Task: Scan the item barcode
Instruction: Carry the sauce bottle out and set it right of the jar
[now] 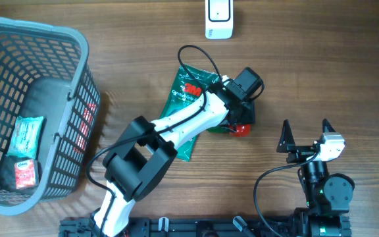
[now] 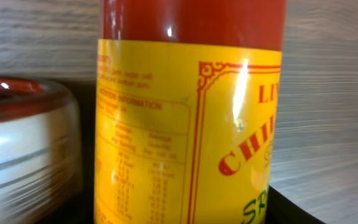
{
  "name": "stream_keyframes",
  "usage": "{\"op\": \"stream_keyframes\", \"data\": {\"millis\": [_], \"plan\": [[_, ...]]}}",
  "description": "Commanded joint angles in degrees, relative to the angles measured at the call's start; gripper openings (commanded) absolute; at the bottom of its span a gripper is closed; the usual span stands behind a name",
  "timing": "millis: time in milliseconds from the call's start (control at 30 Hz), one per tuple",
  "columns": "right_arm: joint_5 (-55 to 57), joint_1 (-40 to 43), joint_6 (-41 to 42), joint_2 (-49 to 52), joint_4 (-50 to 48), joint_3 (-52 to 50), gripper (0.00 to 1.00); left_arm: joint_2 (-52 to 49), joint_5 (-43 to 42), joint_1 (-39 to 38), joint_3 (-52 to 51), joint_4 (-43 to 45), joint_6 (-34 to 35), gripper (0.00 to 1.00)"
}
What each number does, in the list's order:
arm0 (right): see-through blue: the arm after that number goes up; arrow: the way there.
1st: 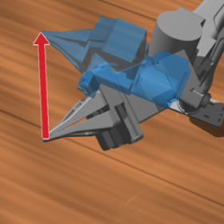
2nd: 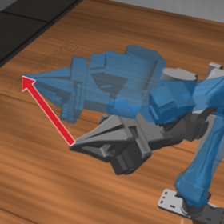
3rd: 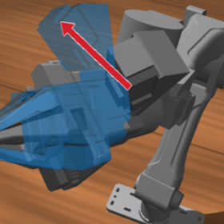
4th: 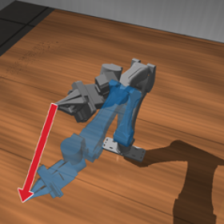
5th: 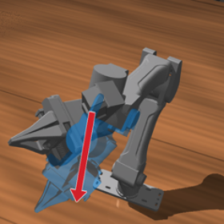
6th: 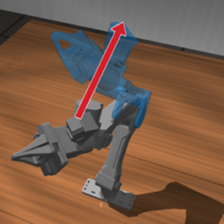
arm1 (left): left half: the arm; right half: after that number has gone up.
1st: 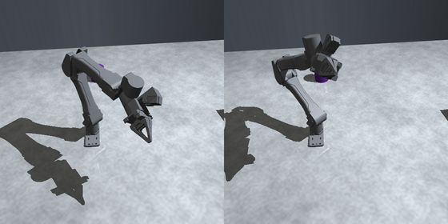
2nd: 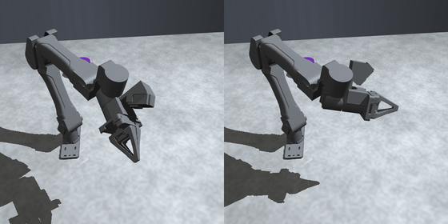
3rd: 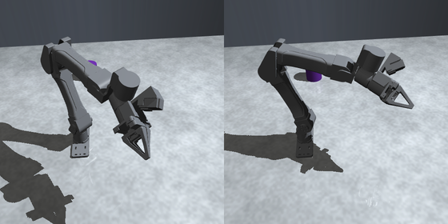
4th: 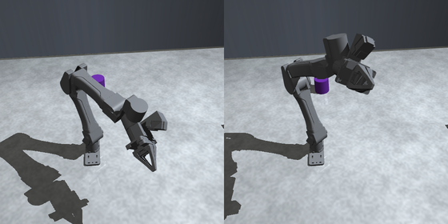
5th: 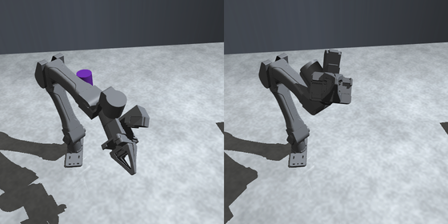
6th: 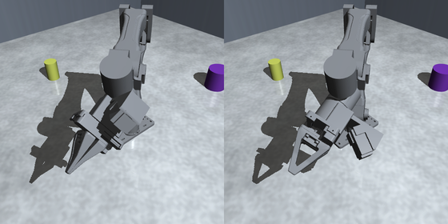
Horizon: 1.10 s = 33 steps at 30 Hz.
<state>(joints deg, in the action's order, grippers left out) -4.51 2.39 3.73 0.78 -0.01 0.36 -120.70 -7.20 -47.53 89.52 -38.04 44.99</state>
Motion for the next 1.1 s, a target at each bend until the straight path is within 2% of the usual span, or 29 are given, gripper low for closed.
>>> {"op": "stream_keyframes", "data": {"millis": [0,267,333,400,533,700,900,1067], "plan": [[-0.7,0.0,-0.7,-0.3,-0.3,-0.1,1.0,-1.4,1.9,0.0,0.4,-0.8,-2.6,0.62],[-0.7,0.0,-0.7,-0.3,-0.3,-0.1,1.0,0.2,1.9,-0.2,1.1,-4.2,-2.8,0.95],[-0.7,0.0,-0.7,-0.3,-0.3,-0.1,1.0,1.5,1.9,-0.2,1.7,-6.0,-3.4,1.0],[-0.7,0.0,-0.7,-0.3,-0.3,-0.1,1.0,3.3,1.9,-0.2,2.9,-7.5,-5.8,1.0],[-0.7,0.0,-0.7,-0.3,-0.3,-0.1,1.0,7.2,4.5,-0.2,5.9,-10.8,-6.1,1.0],[-0.7,0.0,-0.7,-0.3,-0.3,-0.1,1.0,12.1,5.9,-0.2,10.1,-14.8,-11.7,1.0],[-0.7,0.0,-0.7,-0.3,-0.3,-0.1,1.0,18.0,18.6,1.0,14.6,-21.4,-11.8,1.0],[-0.7,0.0,-0.7,-0.3,-0.3,-0.1,1.0,23.7,25.8,6.8,19.8,-26.8,-11.7,1.0]]}}
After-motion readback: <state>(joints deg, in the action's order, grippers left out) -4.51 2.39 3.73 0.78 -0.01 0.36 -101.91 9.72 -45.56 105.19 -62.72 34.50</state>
